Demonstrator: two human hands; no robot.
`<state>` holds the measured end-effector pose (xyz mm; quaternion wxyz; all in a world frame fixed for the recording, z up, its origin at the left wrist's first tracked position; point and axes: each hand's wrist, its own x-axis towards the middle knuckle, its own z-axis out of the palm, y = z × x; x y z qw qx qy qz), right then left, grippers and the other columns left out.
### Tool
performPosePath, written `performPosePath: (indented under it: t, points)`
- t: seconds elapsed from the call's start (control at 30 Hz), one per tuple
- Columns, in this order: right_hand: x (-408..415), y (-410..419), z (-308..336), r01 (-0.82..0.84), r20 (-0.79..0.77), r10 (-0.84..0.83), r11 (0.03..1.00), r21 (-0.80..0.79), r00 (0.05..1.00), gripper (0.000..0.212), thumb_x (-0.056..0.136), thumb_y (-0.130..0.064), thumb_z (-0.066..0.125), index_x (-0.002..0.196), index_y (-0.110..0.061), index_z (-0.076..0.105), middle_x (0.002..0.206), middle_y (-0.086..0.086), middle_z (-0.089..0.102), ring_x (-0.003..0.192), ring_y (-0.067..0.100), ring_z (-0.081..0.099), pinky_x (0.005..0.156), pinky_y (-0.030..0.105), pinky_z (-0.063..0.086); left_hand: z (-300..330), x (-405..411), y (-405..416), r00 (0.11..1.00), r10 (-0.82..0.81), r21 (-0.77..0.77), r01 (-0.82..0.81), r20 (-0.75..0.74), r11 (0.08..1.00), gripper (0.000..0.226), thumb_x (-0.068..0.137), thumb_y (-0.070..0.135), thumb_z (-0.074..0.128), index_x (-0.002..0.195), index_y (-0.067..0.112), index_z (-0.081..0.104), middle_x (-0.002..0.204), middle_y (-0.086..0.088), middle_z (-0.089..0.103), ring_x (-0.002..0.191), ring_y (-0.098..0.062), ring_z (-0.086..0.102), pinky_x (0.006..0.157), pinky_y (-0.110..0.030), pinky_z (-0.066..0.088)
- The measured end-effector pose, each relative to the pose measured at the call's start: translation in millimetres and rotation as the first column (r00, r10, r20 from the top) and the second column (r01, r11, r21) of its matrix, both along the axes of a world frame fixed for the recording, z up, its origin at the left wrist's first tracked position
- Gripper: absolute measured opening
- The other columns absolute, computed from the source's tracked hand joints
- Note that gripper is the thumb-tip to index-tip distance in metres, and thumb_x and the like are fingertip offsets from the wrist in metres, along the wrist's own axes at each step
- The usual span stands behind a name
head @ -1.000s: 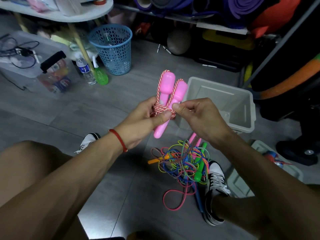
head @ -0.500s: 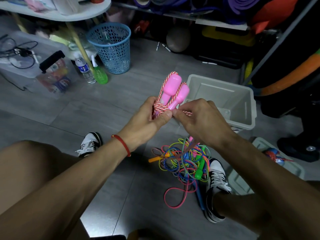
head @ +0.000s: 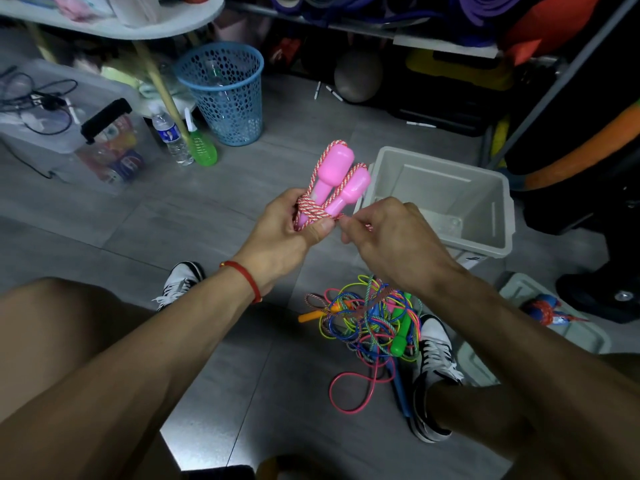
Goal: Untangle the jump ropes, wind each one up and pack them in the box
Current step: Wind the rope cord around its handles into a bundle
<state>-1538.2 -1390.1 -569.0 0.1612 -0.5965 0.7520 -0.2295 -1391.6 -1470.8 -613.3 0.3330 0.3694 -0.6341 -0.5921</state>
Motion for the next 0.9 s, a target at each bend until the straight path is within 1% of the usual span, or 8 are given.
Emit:
performPosePath:
  t: [0.2,0.27,0.37,0.43,0.53,0.67,0.8,0.9]
  points:
    - [0,4,-3,-0.064,-0.061,0.066,0.997,0.037,0.996,0.037,0.102,-0.038,0.046,0.09,-0.013,0.069,0.069,0.004,0.052,0.079,0.032,0.055,0.07,0.035,0.041,-2,-1,-1,0.996,0.04,-0.052,-0.036,0.081,0.998,0.044,0.076,0.021,0.073,0.116,0.015,0.057,0.102,-0.008,0.069,0.086,-0.013,0.062,0.085,-0.036,0.051]
    - [-3,7,-5,-0.128,-0.144,0.135,0.99,0.055,0.98,0.031,0.101,-0.038,0.044,0.094,-0.016,0.064,0.08,0.009,0.058,0.089,0.034,0.057,0.072,0.036,0.04,-6,-1,-3,0.987,0.033,-0.037,-0.028,0.156,0.999,0.047,0.077,0.025,0.077,0.117,0.016,0.055,0.1,-0.004,0.069,0.086,-0.016,0.063,0.087,-0.037,0.051]
    - [-7,13,-1,-0.239,-0.366,0.259,0.966,0.1,0.894,0.022,0.1,-0.033,0.046,0.114,-0.021,0.059,0.101,0.009,0.063,0.096,0.034,0.058,0.07,0.036,0.03,-8,3,-7,0.934,0.0,-0.085,0.033,0.358,0.996,0.048,0.068,0.05,0.072,0.108,0.025,0.062,0.093,0.002,0.073,0.088,-0.021,0.068,0.086,-0.041,0.056]
    - [-11,18,1,-0.332,-0.577,0.322,0.939,0.092,0.751,0.019,0.09,-0.03,0.065,0.107,-0.023,0.062,0.089,0.004,0.065,0.078,0.03,0.063,0.064,0.033,0.025,-6,4,-7,0.889,-0.057,-0.082,0.106,0.455,0.991,0.038,0.073,0.044,0.075,0.104,0.024,0.067,0.088,0.004,0.073,0.081,-0.016,0.066,0.079,-0.033,0.055]
    - [-11,21,4,-0.337,-0.684,0.333,0.932,0.135,0.649,0.03,0.069,-0.026,0.082,0.091,-0.027,0.062,0.063,-0.003,0.059,0.052,0.027,0.057,0.056,0.029,0.018,-4,4,-6,0.782,-0.092,-0.132,0.219,0.617,0.967,0.024,0.081,0.034,0.078,0.096,0.018,0.068,0.084,0.0,0.071,0.079,-0.016,0.065,0.066,-0.023,0.046]
    - [-17,18,6,-0.399,-0.662,0.403,0.901,0.168,0.632,0.009,0.092,-0.041,0.061,0.094,-0.033,0.06,0.083,-0.006,0.066,0.075,0.023,0.066,0.055,0.03,0.027,3,2,8,0.664,-0.142,-0.189,0.401,0.734,0.896,0.019,0.083,0.031,0.073,0.09,0.018,0.062,0.093,-0.007,0.07,0.092,-0.025,0.066,0.07,-0.025,0.046]
    - [-23,19,3,-0.4,-0.583,0.376,0.912,0.094,0.721,0.022,0.099,-0.051,0.047,0.094,-0.033,0.059,0.093,-0.009,0.06,0.086,0.014,0.063,0.06,0.03,0.028,4,-3,20,0.579,-0.119,-0.276,0.547,0.806,0.79,0.027,0.083,0.033,0.071,0.105,0.018,0.064,0.103,-0.011,0.068,0.098,-0.031,0.064,0.078,-0.033,0.052]
    - [-28,16,-1,-0.386,-0.453,0.387,0.917,0.101,0.803,0.02,0.093,-0.055,0.056,0.098,-0.036,0.062,0.104,-0.013,0.057,0.095,0.011,0.061,0.067,0.03,0.037,4,-3,23,0.576,-0.154,-0.277,0.588,0.803,0.76,0.025,0.081,0.032,0.071,0.101,0.019,0.064,0.097,-0.008,0.068,0.093,-0.03,0.064,0.073,-0.032,0.052]
